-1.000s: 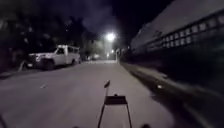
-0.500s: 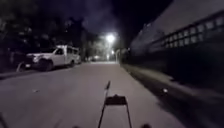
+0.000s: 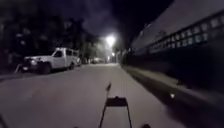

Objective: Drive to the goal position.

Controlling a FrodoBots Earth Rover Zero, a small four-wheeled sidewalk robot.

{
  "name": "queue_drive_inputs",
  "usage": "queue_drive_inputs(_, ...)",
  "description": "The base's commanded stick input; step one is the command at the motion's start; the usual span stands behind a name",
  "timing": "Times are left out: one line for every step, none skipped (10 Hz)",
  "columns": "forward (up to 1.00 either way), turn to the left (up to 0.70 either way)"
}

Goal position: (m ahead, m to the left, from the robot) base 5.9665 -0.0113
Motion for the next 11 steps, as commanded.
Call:
queue_drive_inputs(0.5,0.0)
queue_drive_inputs(0.5,0.0)
queue_drive_inputs(0.5,0.0)
queue_drive_inputs(0.5,0.0)
queue_drive_inputs(0.5,0.0)
queue_drive_inputs(0.5,0.0)
queue_drive_inputs(0.5,0.0)
queue_drive_inputs(0.5,0.0)
queue_drive_inputs(0.5,0.0)
queue_drive_inputs(0.5,0.0)
queue_drive_inputs(0.5,0.0)
